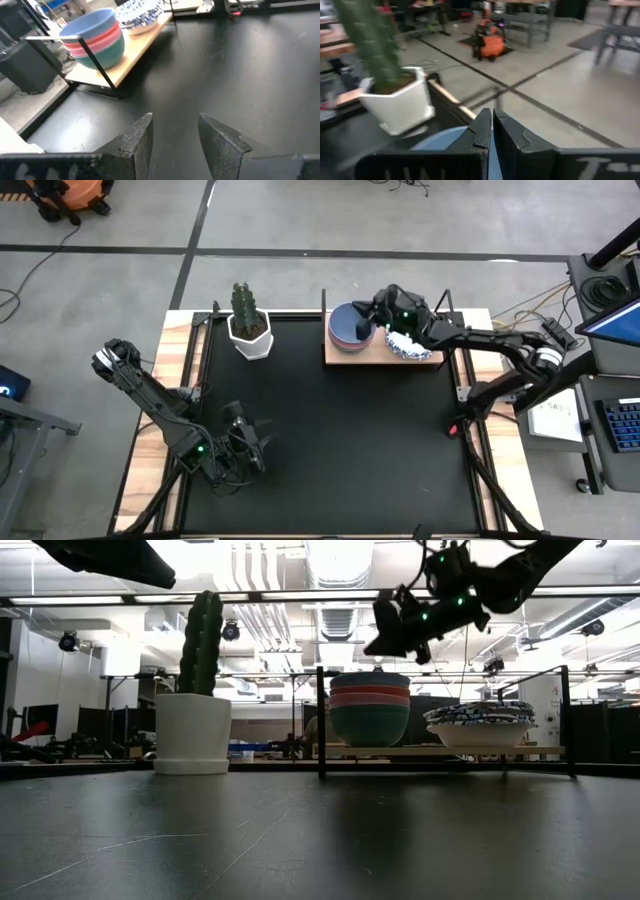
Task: Place and stack bowls onto a shelf
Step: Stack the blue bowl on top of the orange bowl on the shelf
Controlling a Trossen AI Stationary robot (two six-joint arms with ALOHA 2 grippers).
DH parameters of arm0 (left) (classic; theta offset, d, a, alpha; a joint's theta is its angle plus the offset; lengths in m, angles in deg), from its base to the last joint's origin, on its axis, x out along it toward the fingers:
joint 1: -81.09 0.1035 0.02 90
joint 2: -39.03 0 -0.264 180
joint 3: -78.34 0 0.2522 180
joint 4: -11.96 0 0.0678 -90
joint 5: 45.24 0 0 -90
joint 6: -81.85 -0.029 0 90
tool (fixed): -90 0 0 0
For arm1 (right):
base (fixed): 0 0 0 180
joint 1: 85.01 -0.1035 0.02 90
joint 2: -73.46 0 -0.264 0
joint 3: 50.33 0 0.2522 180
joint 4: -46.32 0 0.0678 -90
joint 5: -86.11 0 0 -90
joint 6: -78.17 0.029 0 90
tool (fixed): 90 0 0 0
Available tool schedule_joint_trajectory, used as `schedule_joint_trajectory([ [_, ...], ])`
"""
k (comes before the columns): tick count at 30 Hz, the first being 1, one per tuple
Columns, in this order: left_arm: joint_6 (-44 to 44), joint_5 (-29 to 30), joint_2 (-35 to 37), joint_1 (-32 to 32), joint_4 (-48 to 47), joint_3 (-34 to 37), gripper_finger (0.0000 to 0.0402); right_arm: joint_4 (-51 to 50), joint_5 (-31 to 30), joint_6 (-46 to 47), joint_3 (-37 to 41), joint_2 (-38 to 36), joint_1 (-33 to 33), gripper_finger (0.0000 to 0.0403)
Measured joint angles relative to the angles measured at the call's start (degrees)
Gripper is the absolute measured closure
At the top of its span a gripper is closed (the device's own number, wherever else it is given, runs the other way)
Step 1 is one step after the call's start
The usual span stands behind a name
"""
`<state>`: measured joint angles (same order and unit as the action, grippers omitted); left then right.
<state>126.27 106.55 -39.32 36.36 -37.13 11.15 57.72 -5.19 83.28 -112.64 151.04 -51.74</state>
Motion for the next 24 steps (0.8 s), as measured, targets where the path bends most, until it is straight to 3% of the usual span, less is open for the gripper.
schedule_joint_trajectory([
  [7, -0.28, 2.25, 0.0, 0.0, 0.02, -0.02, 0.0263, 0.46, -0.61, -1.36, 0.94, 0.82, -7.73, 0.0394],
  [11, -0.18, 2.24, 0.0, 0.0, 0.34, 0.0, 0.0263, 0.32, -5.43, -2.69, 1.26, 2.68, -10.64, 0.0394],
  [24, 0.02, 2.2, 0.0, 0.0, 1.05, 0.0, 0.0263, 0.46, -7.81, -2.17, 1.43, 5.2, -11.4, 0.0394],
])
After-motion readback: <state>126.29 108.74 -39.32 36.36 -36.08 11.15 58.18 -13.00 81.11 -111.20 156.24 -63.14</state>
